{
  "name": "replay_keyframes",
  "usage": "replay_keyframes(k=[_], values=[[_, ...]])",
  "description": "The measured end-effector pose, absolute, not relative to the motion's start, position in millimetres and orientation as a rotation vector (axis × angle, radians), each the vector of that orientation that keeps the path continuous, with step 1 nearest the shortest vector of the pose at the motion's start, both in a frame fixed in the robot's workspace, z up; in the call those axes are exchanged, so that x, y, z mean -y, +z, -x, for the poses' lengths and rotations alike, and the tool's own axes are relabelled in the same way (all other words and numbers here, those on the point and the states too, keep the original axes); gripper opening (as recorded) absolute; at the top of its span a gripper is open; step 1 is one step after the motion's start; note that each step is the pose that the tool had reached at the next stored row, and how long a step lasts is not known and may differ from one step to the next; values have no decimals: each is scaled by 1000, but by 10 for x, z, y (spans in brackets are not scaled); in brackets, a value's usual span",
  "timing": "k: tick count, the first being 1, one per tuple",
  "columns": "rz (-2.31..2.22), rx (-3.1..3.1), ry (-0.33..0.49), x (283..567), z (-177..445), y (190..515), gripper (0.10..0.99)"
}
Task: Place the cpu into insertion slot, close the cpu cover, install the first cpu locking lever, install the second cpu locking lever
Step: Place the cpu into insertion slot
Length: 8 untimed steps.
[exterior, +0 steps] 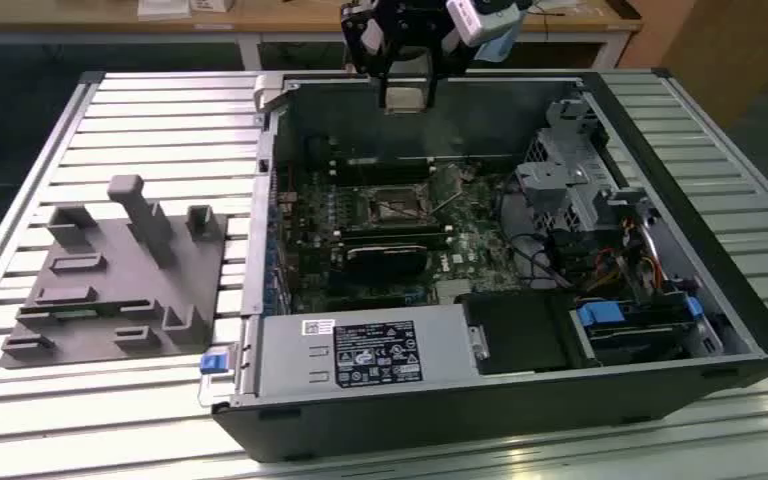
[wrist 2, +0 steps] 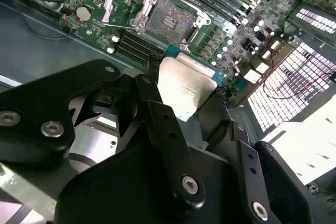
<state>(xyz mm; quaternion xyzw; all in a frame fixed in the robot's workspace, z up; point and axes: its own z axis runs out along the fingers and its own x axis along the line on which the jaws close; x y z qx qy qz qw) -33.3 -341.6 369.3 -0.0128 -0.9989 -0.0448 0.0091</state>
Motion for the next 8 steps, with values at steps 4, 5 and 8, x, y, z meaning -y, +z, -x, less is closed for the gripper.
replay_keyframes(k=[4,5,8], values=[[40,3120,-140,3416,333,3693,537],[40,3120,-140,3416,333,3693,537],[40,3120,-140,3416,333,3678,537]])
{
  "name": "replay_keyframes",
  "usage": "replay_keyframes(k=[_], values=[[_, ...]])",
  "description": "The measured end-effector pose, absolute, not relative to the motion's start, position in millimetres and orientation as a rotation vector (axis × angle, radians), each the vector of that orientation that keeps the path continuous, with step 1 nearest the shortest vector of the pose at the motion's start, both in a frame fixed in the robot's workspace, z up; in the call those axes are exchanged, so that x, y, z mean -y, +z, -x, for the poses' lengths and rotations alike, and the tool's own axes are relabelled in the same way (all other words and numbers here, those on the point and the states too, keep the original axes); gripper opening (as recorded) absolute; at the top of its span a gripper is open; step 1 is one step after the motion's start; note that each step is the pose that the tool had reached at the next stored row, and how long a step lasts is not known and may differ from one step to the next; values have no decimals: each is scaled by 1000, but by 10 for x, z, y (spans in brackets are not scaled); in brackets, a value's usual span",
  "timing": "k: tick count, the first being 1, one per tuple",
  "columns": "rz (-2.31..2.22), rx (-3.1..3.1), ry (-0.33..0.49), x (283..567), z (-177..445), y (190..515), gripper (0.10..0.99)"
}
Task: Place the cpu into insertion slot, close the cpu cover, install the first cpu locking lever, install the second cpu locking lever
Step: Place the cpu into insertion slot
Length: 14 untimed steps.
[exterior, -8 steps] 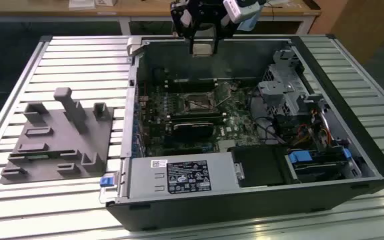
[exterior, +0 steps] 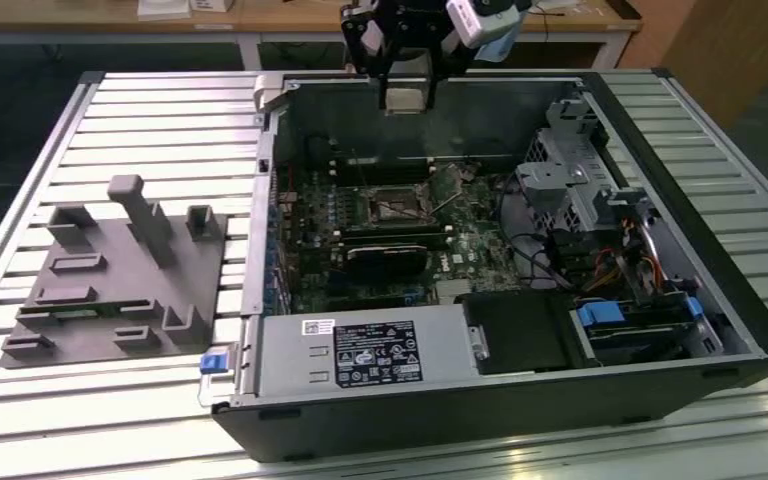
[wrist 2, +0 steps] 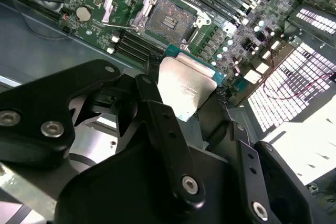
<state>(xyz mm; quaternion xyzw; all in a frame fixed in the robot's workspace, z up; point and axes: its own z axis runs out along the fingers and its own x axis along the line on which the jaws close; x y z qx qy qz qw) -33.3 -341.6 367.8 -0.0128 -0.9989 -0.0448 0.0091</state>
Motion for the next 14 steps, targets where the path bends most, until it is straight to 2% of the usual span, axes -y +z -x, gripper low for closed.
replay_keyframes(k=[14], values=[[40,3120,-136,3416,333,3550,537]])
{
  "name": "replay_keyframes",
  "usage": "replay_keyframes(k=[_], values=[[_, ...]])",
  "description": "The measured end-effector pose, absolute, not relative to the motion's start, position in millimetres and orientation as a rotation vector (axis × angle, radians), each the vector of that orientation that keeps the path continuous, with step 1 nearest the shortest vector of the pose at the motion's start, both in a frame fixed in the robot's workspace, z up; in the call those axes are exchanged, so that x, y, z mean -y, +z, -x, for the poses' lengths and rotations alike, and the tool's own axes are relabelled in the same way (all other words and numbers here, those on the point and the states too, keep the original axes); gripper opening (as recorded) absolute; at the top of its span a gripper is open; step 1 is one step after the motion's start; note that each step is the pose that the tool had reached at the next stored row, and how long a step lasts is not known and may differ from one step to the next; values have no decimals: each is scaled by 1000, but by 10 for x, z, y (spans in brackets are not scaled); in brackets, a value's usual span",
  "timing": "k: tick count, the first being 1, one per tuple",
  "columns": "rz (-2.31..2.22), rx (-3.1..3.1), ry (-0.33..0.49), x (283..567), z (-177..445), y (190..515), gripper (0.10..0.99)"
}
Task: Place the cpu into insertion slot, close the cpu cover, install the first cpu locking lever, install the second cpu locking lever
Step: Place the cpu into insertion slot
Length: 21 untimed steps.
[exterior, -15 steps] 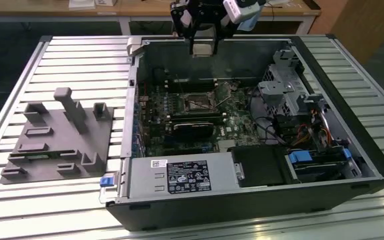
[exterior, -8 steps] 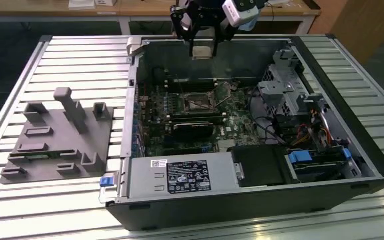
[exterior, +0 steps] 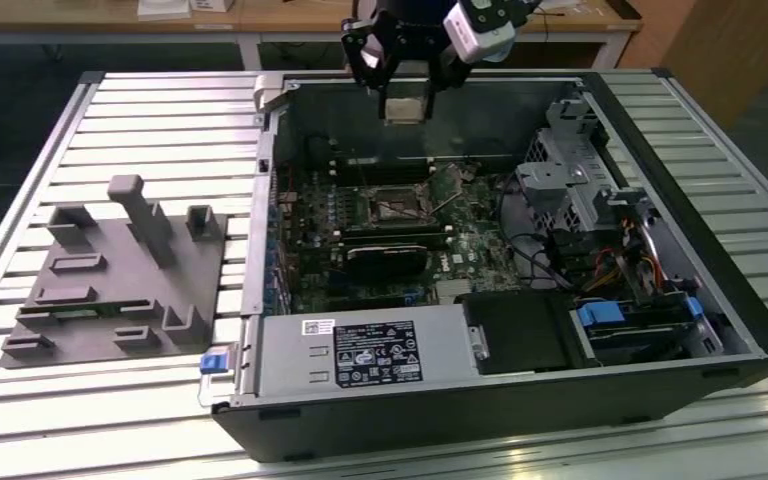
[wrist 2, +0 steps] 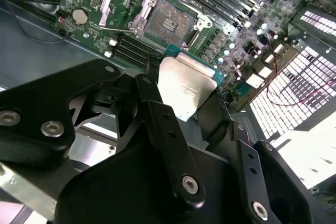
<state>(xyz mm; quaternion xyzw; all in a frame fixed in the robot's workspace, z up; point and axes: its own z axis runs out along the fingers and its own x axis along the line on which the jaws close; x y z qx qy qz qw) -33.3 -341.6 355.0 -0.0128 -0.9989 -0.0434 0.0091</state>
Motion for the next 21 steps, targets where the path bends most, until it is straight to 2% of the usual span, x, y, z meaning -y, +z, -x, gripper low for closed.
replay_keyframes(k=[21], values=[[40,3122,-104,3416,333,3393,537]])
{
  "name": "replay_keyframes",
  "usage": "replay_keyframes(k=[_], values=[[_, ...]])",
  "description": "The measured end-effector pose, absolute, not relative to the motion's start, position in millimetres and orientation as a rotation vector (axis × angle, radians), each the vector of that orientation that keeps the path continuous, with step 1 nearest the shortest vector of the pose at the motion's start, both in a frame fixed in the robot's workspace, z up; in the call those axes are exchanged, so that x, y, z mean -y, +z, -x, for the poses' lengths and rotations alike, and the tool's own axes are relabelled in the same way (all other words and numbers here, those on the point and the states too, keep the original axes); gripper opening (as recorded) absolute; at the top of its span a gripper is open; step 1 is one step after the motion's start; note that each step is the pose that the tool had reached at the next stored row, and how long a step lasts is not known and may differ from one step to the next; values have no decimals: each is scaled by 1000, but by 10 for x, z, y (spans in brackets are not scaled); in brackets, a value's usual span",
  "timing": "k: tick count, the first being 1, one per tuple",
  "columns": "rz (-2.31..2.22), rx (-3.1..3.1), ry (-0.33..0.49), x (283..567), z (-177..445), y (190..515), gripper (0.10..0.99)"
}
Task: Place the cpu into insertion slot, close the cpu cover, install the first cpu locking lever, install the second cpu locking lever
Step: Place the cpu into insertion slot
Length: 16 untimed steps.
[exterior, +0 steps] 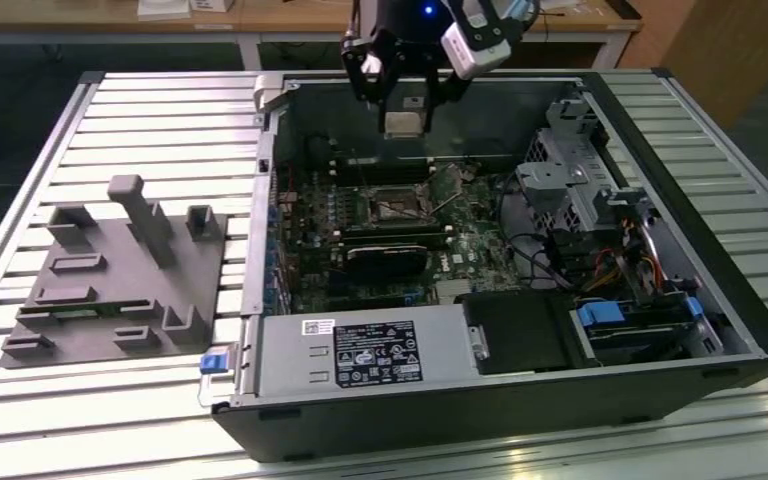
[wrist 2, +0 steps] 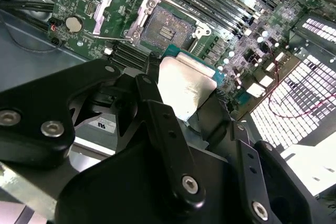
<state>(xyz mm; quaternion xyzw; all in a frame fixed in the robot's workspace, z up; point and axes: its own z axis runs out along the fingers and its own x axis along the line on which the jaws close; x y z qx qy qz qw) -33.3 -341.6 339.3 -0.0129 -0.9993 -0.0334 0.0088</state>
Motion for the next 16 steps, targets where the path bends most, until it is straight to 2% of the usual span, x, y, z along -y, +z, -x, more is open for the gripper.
replay_keyframes(k=[16], values=[[40,3138,-99,3416,336,3137,537]])
